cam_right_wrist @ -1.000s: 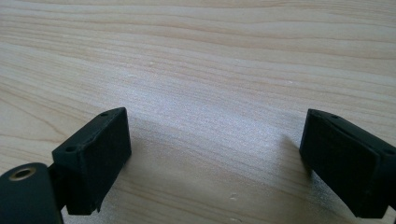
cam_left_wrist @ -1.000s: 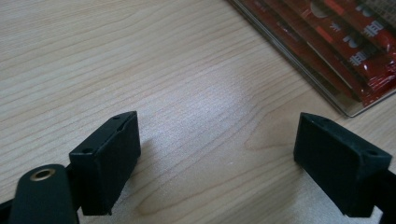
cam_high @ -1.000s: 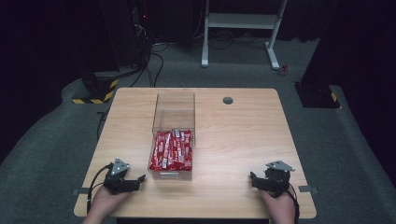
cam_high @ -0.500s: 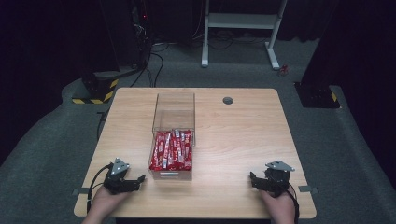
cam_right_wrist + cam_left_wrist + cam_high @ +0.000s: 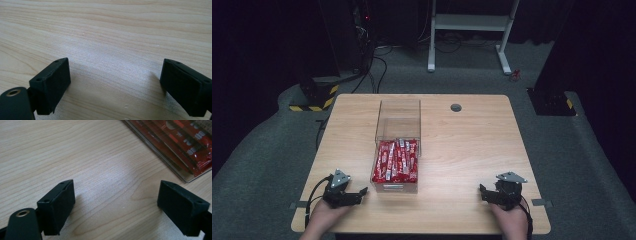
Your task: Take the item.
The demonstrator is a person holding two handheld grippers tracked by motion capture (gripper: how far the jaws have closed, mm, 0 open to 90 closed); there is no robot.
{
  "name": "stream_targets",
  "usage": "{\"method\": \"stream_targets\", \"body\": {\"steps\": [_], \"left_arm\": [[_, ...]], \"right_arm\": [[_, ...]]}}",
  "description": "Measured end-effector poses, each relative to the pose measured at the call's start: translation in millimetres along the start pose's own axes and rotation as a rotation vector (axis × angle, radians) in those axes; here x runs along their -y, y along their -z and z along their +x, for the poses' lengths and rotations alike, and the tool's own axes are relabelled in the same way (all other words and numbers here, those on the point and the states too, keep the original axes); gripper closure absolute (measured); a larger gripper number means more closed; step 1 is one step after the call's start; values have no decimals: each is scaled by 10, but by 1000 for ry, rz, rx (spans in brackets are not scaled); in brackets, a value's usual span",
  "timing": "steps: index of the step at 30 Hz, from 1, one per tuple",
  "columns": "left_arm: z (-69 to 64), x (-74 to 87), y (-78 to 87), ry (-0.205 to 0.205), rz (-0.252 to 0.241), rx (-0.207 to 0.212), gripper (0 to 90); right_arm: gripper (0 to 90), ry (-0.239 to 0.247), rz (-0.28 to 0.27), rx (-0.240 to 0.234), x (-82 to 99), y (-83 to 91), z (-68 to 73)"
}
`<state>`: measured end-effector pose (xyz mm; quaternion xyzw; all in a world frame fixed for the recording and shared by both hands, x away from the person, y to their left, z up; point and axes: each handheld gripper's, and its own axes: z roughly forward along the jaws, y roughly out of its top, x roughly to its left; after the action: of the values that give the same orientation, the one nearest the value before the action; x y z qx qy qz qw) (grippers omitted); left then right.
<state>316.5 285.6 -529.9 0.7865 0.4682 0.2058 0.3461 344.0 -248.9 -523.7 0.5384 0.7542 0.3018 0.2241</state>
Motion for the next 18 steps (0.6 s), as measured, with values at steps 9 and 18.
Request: {"method": "stream_targets", "body": {"steps": [9,18], "left_arm": [[1,0,-1,-1,0,0,150],[1,0,0,-1,0,1,150]], "right_arm": [[117,12,-47,-13,-49,88,48],[130,38,-95,-44,-99,166,150]]}}
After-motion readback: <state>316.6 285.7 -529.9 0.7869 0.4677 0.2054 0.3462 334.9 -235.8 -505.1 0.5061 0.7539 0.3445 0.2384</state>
